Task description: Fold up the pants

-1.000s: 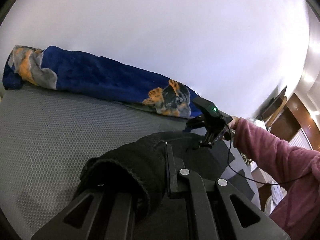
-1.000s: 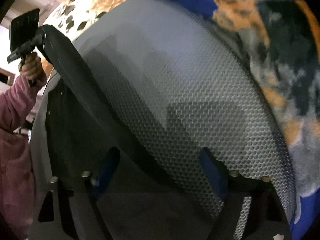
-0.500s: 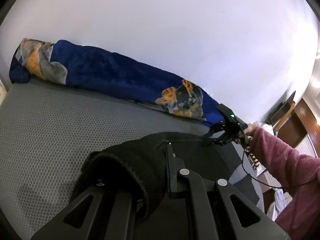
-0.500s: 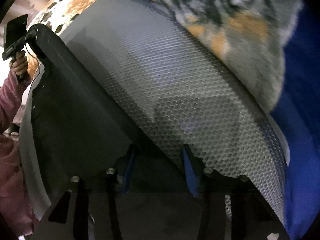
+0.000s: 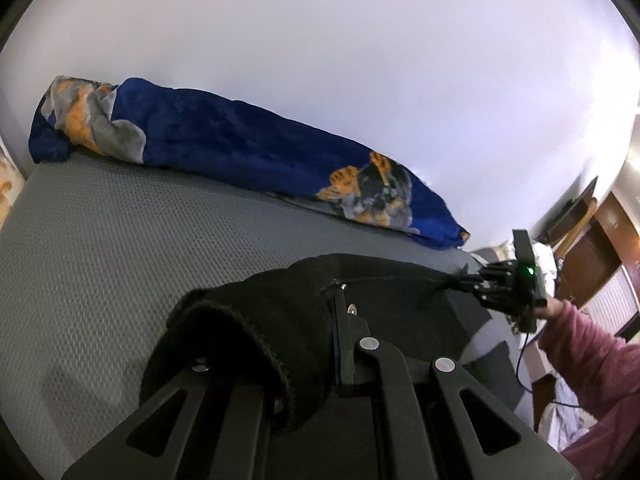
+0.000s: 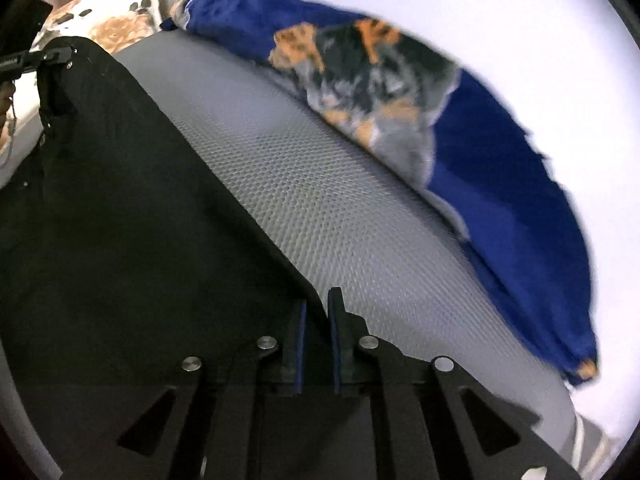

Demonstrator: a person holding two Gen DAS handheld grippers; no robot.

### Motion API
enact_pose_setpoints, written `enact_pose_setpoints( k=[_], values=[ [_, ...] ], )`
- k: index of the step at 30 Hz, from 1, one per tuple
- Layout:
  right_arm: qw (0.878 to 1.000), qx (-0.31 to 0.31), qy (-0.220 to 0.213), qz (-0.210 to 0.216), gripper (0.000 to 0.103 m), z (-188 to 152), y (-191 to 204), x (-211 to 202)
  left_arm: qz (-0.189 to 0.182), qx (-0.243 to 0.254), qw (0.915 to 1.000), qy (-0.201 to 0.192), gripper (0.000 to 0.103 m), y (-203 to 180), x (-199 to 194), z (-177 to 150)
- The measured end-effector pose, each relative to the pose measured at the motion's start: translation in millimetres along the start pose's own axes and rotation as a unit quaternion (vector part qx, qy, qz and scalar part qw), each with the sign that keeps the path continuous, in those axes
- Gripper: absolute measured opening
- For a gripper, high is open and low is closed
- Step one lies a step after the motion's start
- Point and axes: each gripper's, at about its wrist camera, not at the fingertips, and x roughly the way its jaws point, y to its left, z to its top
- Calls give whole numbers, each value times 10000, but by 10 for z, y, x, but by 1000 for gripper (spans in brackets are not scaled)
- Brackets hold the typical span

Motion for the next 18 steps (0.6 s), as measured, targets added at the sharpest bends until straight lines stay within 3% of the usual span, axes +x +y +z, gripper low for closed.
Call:
enact_pose_setpoints(
  k=[5,9,14,18],
  values=[
    [9988,210,-247,-380,7,-402,265,-532,-186,217,9995,119,8,-208,-299,-244],
    [9974,508,-343,-373,7,-844,146,-897,-297,433,9977,423,10,-348,-514,-571],
    [9974,711,-123,-83,7,-1358,469,-958,-267,552,9930,1013,10,-402,-621,-1062],
    [9961,861,153,128,7,-1702,759,-779,14,597,9844,1655,14,-346,-554,-1467]
  ],
)
